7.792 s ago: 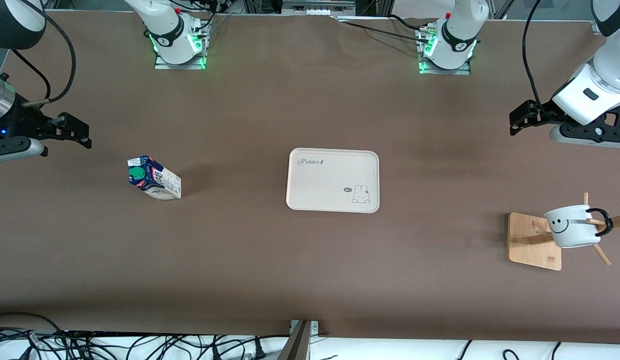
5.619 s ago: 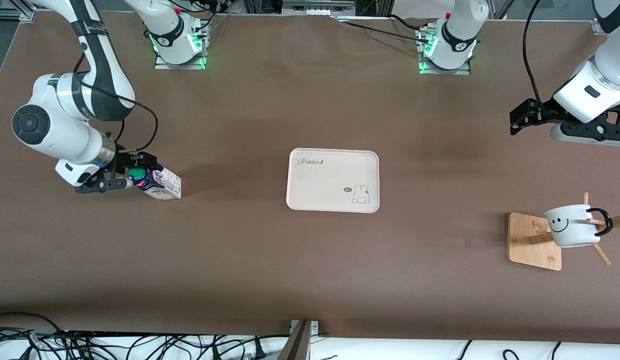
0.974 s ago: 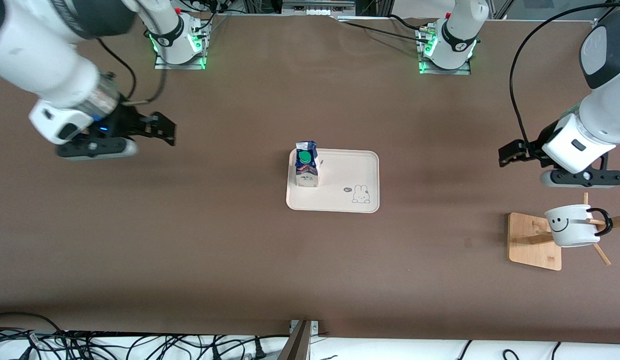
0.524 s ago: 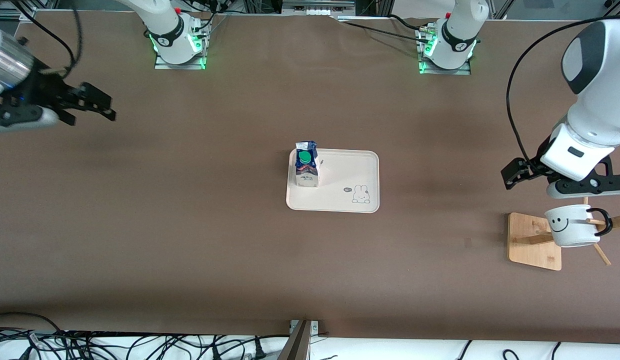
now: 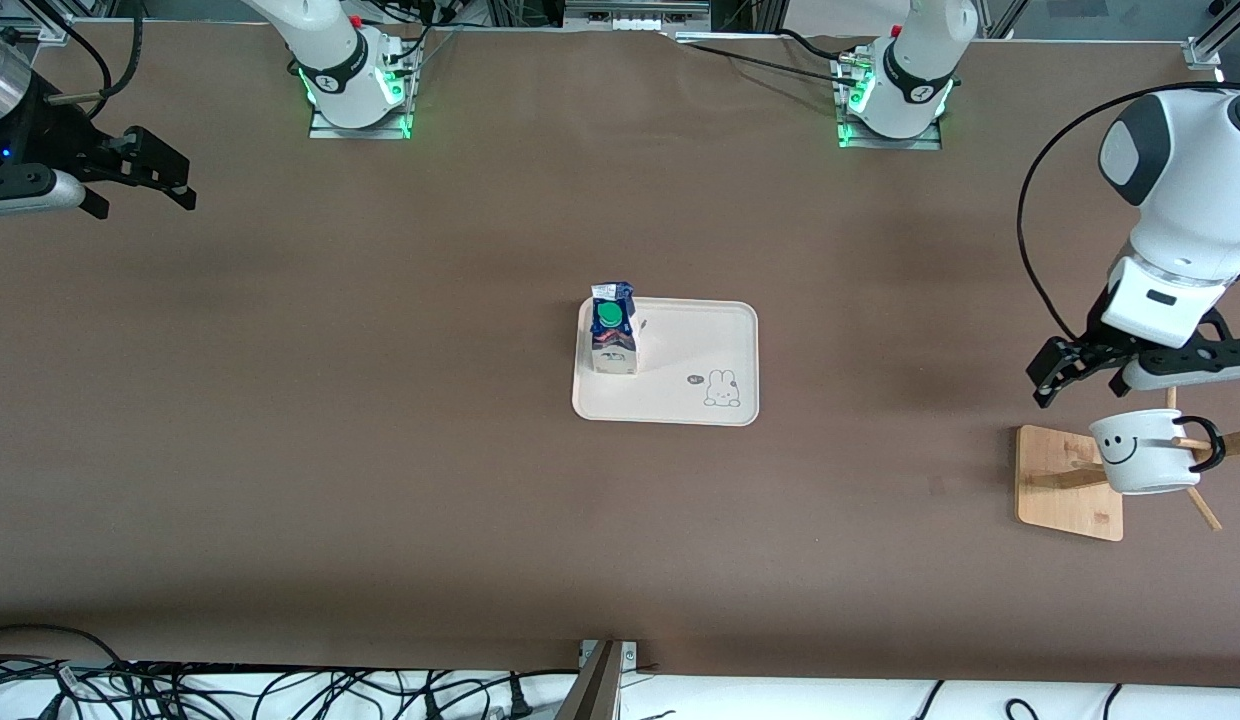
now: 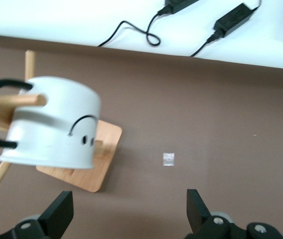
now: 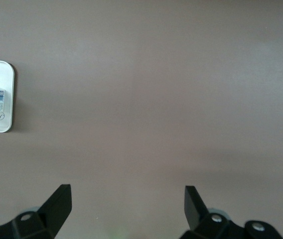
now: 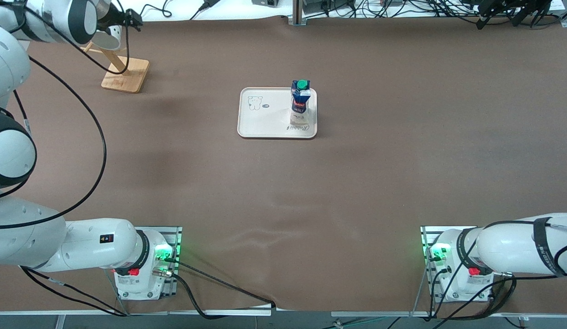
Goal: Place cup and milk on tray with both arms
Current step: 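Withdraw the right gripper while the left gripper reaches toward the mug, then lower the left gripper onto the mug rim and close it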
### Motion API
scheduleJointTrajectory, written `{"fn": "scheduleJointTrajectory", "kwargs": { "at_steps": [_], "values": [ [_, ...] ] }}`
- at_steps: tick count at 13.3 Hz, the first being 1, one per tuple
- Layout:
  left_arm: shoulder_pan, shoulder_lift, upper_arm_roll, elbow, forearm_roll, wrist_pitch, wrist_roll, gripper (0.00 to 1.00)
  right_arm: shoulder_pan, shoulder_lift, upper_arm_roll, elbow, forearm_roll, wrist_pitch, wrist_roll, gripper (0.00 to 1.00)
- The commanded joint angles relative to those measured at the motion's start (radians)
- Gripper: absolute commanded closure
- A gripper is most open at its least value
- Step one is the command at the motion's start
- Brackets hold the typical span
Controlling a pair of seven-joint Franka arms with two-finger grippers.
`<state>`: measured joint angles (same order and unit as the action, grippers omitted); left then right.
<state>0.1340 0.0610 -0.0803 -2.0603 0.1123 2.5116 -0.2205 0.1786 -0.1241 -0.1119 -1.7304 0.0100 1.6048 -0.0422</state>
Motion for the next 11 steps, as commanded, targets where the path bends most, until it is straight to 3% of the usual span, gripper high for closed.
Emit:
{"fn": "scheduleJointTrajectory", "kwargs": {
  "at_steps": [1,11],
  "values": [
    [0.039,-0.029,-0.009,-0.072,-0.153,0.061,0.0,0.0,-0.022,-0.008,0.017,-0.006,-0.009,0.001,0.002,0.0],
    [0.096,0.059,-0.012,-0.063,-0.243,0.22,0.144,0.0,-0.022,0.047,0.017,0.068,-0.013,-0.003,0.002,0.0]
  ]
}}
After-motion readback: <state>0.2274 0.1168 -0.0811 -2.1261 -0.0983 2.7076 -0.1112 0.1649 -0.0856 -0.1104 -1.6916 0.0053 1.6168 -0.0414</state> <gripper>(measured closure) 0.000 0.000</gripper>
